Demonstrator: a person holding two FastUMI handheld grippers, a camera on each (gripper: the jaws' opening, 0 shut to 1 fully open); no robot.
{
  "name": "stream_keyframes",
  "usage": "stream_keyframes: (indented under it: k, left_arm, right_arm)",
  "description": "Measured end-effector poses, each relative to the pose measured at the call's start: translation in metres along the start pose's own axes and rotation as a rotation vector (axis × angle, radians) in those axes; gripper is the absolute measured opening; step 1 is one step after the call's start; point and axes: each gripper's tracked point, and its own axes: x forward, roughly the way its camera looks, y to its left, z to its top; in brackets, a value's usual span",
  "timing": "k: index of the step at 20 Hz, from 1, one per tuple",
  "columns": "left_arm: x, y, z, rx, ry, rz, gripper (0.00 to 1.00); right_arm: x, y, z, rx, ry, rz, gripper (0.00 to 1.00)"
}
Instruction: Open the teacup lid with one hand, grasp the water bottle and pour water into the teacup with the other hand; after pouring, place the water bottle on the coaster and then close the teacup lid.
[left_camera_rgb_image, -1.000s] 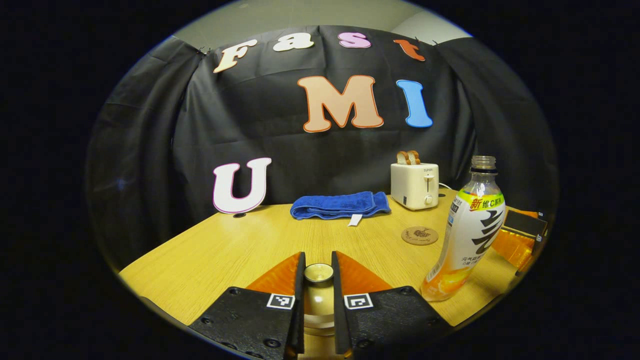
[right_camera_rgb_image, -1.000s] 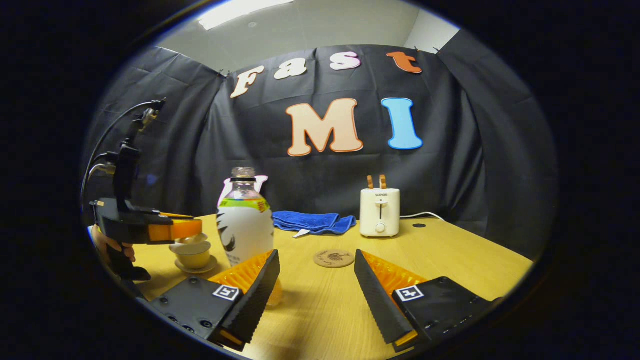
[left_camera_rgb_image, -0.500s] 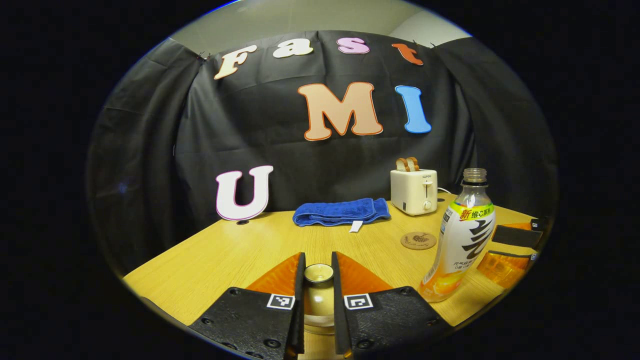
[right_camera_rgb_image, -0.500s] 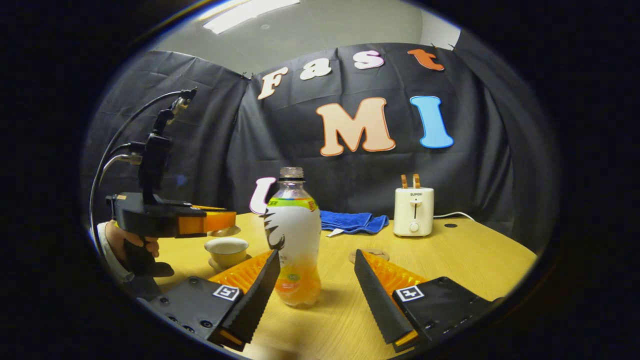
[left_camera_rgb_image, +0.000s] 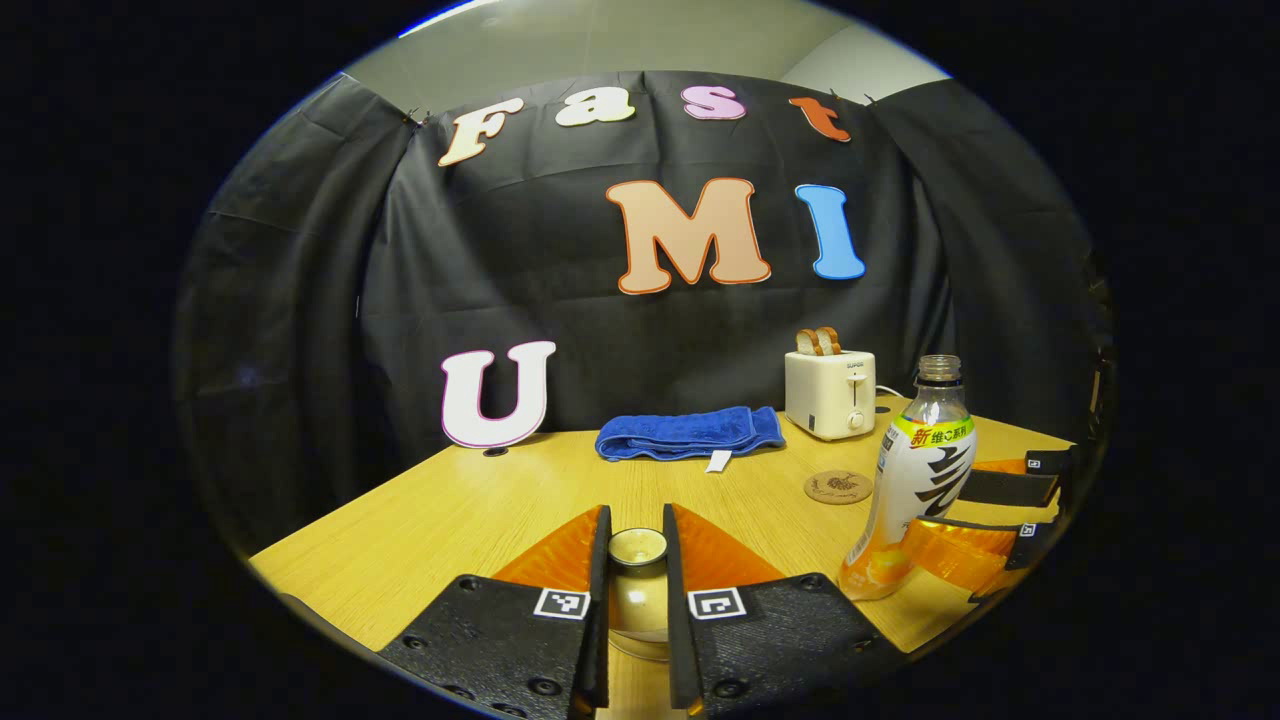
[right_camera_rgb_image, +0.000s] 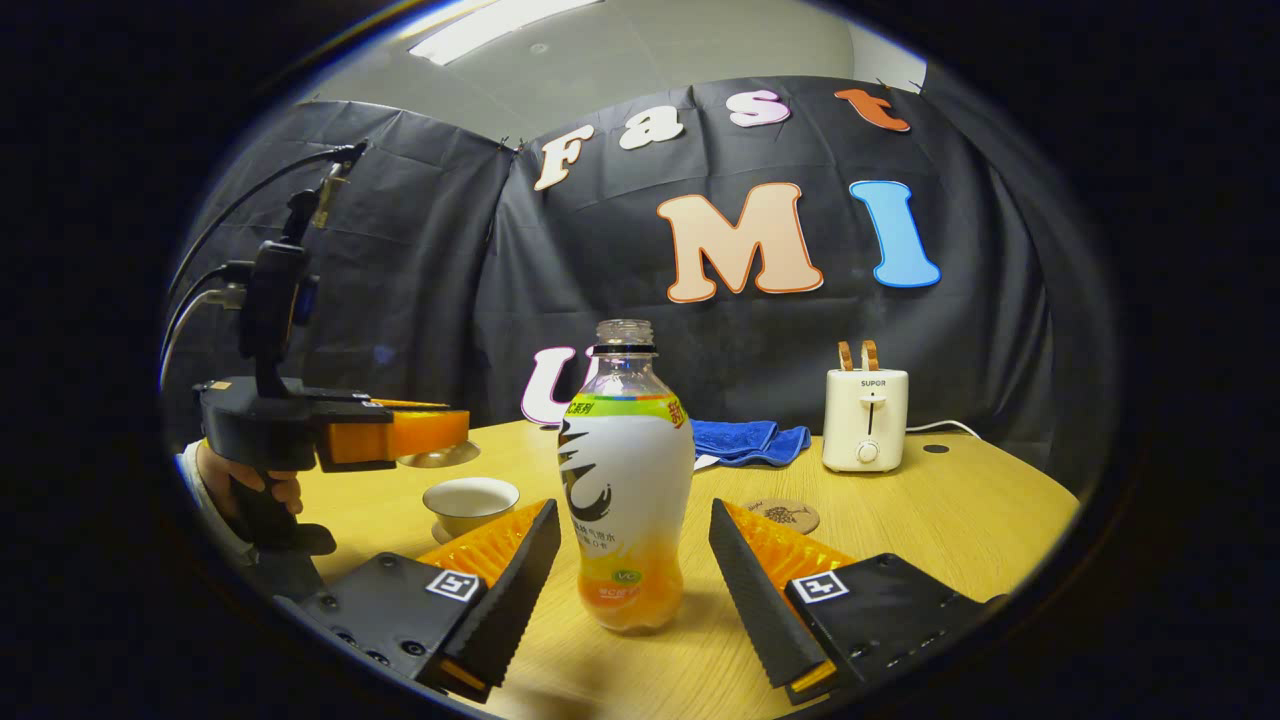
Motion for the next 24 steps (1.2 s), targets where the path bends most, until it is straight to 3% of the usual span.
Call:
stream_keyframes:
  k: [5, 8, 15, 19, 24]
  left_arm:
    - [-0.003, 0.008, 0.001, -0.023, -0.008, 0.005, 0.21]
    - [-0.005, 0.012, 0.001, -0.027, -0.013, 0.009, 0.21]
    - [-0.012, 0.025, 0.002, -0.042, -0.028, 0.026, 0.21]
    - [-0.015, 0.038, 0.003, -0.051, -0.036, 0.044, 0.21]
    - [-0.02, 0.059, 0.001, -0.072, -0.041, 0.079, 0.21]
  right_arm:
    - [0.014, 0.003, -0.006, 0.0, 0.044, -0.004, 0.95]
    - [0.018, 0.003, -0.011, -0.004, 0.077, -0.015, 0.79]
    - [0.023, 0.004, -0.012, -0.048, 0.087, -0.001, 0.68]
    - [0.034, -0.002, -0.006, -0.197, 0.082, -0.02, 0.68]
    - [0.047, -0.002, 0.007, -0.519, 0.024, -0.041, 0.68]
